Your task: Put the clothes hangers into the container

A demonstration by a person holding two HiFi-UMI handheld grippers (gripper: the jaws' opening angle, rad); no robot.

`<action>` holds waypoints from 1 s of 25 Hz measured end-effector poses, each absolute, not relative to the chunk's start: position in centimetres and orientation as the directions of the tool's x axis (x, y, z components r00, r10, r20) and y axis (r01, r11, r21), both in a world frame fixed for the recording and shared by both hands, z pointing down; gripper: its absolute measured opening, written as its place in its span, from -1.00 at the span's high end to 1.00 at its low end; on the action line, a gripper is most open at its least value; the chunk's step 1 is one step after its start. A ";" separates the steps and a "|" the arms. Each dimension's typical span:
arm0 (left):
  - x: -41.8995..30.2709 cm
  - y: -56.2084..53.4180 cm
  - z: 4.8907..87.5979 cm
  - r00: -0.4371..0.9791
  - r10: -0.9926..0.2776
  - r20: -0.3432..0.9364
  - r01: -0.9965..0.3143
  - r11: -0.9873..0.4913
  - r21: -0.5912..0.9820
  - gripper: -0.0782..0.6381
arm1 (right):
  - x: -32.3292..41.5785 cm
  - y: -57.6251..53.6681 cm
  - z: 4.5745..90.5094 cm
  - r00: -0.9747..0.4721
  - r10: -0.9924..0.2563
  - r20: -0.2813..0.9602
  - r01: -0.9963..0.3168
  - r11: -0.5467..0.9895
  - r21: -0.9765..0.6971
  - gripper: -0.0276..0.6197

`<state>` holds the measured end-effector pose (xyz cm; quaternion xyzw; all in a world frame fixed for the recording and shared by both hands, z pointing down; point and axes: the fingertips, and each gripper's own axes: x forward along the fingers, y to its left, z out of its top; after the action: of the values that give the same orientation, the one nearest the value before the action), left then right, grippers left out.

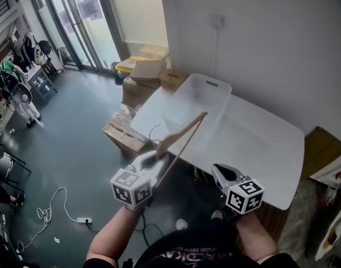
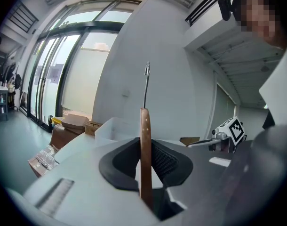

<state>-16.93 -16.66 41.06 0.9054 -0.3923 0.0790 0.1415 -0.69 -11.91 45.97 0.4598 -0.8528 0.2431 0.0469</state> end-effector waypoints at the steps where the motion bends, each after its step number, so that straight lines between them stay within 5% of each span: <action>1: -16.8 -17.1 41.1 0.680 -0.687 0.256 -0.733 -0.651 0.198 0.61 | -0.6 -12.5 45.7 -0.572 -0.762 0.305 -0.809 0.461 -0.365 0.91; 13: -12.4 -24.1 40.4 0.638 -0.711 0.296 -0.766 -0.625 0.150 0.61 | 3.3 -22.3 43.3 -0.614 -0.719 0.325 -0.788 0.542 -0.292 0.91; 25: -7.1 -33.0 40.4 0.562 -0.699 0.442 -0.737 -0.666 -0.116 0.61 | 6.4 -30.7 43.4 -0.643 -0.693 0.327 -0.766 0.568 -0.302 0.91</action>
<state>-7.13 -32.99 40.36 0.8828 -0.4068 0.2313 0.0408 6.37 -30.67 43.42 0.4137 -0.8813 0.2116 0.0860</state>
